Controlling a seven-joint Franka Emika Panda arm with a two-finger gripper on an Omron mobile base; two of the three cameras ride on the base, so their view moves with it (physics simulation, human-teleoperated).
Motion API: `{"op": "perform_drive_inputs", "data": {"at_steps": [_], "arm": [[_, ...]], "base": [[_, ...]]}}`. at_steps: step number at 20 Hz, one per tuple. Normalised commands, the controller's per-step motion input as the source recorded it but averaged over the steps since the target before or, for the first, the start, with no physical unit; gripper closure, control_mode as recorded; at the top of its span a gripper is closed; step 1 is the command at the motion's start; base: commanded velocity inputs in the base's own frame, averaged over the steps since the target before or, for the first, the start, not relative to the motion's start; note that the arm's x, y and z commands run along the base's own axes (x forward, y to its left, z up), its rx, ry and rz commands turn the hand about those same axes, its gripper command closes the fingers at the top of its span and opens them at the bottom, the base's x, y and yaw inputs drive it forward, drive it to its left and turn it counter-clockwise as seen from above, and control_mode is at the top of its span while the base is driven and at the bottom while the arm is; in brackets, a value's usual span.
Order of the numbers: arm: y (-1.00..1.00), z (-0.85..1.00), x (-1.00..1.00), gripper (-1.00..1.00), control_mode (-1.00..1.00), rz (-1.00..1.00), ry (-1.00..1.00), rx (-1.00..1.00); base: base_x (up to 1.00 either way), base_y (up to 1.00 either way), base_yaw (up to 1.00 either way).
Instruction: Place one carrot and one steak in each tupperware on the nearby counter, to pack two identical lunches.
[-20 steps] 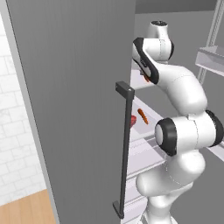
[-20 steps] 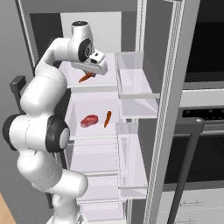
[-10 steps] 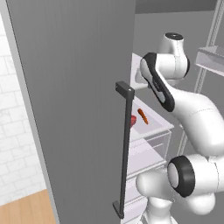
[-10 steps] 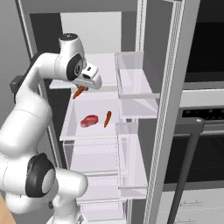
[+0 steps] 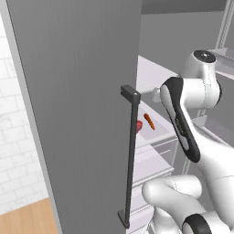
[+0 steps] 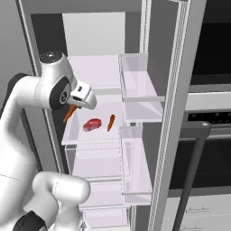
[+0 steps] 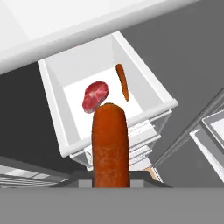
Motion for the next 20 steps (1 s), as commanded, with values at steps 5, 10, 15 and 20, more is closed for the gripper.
{"op": "perform_drive_inputs", "data": {"at_steps": [5,10,15,20], "arm": [[0.02,-0.01,-1.00,1.00,-1.00,0.00,-0.10,-0.01],[0.00,0.00,-0.60,1.00,1.00,0.00,-0.09,0.00],[0.00,0.00,0.00,1.00,1.00,0.00,0.00,0.00],[0.00,0.00,0.00,1.00,1.00,0.00,0.00,0.00]], "base": [[0.00,0.00,0.00],[-0.40,0.00,0.00],[-1.00,0.00,0.00],[-1.00,-0.16,-0.05]]}}
